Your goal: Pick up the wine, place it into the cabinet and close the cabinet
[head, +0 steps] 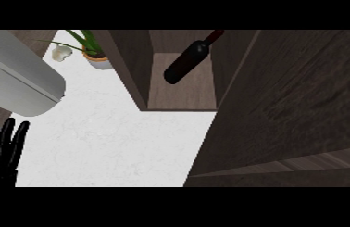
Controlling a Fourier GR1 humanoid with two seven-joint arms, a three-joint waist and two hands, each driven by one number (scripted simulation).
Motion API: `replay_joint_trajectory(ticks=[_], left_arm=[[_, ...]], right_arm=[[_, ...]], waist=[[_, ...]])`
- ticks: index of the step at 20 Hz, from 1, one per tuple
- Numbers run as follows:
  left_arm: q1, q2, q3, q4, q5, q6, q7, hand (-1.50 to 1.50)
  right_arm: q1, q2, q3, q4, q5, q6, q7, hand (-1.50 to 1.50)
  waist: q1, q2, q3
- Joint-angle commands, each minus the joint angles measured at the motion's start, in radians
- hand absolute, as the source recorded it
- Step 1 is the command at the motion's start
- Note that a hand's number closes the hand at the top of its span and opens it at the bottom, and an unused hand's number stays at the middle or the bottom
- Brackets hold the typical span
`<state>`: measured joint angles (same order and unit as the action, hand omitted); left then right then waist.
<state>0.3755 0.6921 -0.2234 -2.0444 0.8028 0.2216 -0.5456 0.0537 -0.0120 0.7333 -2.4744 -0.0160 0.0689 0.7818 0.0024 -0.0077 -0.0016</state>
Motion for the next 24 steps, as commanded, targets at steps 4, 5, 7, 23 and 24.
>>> replay_joint_trajectory(ticks=[4,5,7,23,24], left_arm=[[0.009,0.032,0.1,0.024,0.057,-0.072,0.036,-1.5],[0.028,0.058,0.127,0.028,0.083,-0.125,0.043,-1.5],[0.012,0.05,0.131,0.032,0.075,-0.108,0.051,-1.5],[-0.086,0.058,0.2,0.074,0.16,-0.186,0.155,-1.5],[-0.084,0.021,0.146,0.071,0.124,-0.168,0.147,-1.5]], right_arm=[[-0.1,0.01,0.267,0.011,0.106,-0.181,-0.02,1.5],[-0.1,0.01,0.27,-0.021,0.125,-0.201,-0.009,1.5],[-0.188,0.01,0.28,0.031,0.159,-0.273,-0.009,1.5],[-0.617,0.003,0.185,0.27,0.128,-0.542,0.011,1.5],[-0.65,0.003,0.15,0.3,0.09,-0.531,0.011,1.5]], waist=[[0.002,-0.003,-0.002],[0.002,-0.004,-0.002],[0.003,-0.003,-0.002],[0.03,0.009,-0.004],[0.027,0.011,-0.002]])
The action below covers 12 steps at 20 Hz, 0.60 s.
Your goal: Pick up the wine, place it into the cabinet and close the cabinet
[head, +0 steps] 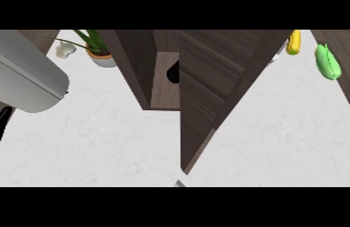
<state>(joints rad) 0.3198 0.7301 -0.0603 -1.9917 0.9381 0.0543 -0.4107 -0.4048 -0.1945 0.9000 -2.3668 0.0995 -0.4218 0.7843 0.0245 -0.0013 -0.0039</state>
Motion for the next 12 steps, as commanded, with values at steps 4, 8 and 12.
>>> replay_joint_trajectory(ticks=[4,8,12], left_arm=[[-0.045,-0.023,0.006,0.013,0.017,0.009,0.035,-1.5],[-0.062,-0.051,-0.026,0.005,-0.028,0.035,0.033,-1.5],[-0.084,-0.059,-0.019,0.027,-0.026,0.026,0.047,-1.5]], right_arm=[[-0.271,0.185,-0.053,0.25,-0.101,-0.113,-0.031,1.5],[-0.444,0.188,-0.17,0.385,-0.216,-0.098,-0.048,1.5],[-0.632,0.192,-0.246,0.609,-0.283,-0.14,-0.126,1.5]], waist=[[0.022,0.005,0.0],[0.021,0.009,0.001],[0.025,0.009,0.002]])
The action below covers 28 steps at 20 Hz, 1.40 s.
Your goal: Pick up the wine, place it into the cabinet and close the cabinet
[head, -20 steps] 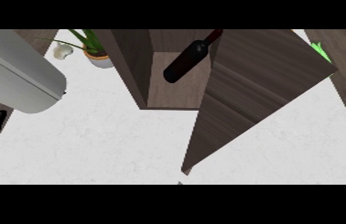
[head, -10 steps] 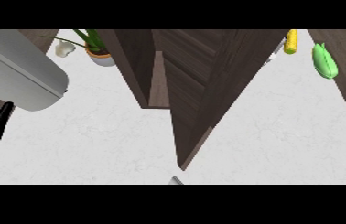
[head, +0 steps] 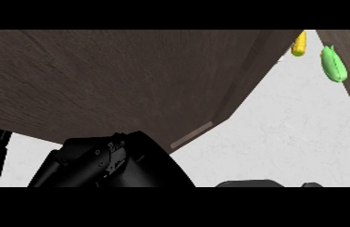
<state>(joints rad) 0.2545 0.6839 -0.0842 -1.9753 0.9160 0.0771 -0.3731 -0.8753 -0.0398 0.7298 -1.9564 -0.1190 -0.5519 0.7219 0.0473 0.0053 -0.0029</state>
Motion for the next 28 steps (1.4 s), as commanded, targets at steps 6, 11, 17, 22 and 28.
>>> replay_joint_trajectory(ticks=[6,11,17,22,28], left_arm=[[-0.031,-0.037,0.027,0.042,-0.016,0.012,0.022,-1.5],[-0.078,-0.072,0.004,0.026,-0.059,0.06,0.047,-1.5],[-0.007,-0.045,0.074,-0.016,-0.048,-0.006,0.065,-1.5],[-0.055,-0.095,0.049,0.047,-0.073,-0.009,0.058,-1.5],[-0.07,-0.101,0.041,0.045,-0.099,0.009,0.065,-1.5]], right_arm=[[-0.299,0.039,-0.177,0.435,-0.047,0.098,-0.161,1.5],[-0.396,0.04,-0.282,0.628,-0.048,0.138,-0.231,1.5],[-0.367,0.039,-0.374,0.836,-0.089,0.246,-0.38,1.5],[-0.32,-0.005,-0.394,0.877,-0.093,0.304,-0.467,1.5],[-0.356,-0.05,-0.421,0.965,-0.063,0.332,-0.506,1.5]], waist=[[-0.023,-0.002,0.002],[-0.028,-0.002,0.002],[-0.017,-0.002,0.003],[-0.034,0.0,0.002],[-0.028,0.002,0.002]])
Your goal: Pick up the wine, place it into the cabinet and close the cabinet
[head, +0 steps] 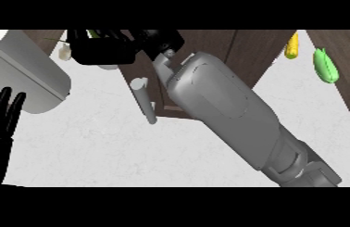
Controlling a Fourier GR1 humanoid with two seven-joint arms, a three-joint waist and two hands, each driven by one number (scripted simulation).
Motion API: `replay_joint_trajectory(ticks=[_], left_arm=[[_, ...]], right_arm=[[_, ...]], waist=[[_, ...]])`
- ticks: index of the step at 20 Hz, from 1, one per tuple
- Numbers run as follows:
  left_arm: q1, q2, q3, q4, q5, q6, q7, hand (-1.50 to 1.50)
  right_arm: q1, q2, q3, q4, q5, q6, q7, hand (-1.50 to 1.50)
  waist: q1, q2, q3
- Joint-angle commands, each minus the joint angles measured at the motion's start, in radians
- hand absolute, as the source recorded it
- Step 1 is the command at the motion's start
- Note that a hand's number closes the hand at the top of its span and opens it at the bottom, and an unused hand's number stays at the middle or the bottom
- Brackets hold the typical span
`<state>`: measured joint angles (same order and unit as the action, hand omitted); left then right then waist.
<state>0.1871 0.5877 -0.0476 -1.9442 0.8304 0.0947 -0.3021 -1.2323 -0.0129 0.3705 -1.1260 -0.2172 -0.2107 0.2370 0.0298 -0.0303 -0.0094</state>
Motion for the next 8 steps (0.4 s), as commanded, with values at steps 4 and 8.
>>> replay_joint_trajectory(ticks=[4,8], left_arm=[[-0.039,-0.013,-0.006,0.0,-0.009,0.02,0.022,-1.5],[-0.039,-0.013,0.002,0.012,-0.008,0.001,0.021,-1.5]], right_arm=[[0.018,-0.086,-0.044,0.182,0.072,-0.001,-0.083,1.5],[0.031,-0.096,-0.057,0.173,0.069,0.011,-0.092,1.5]], waist=[[-0.007,0.047,0.008],[-0.008,0.043,0.008]])
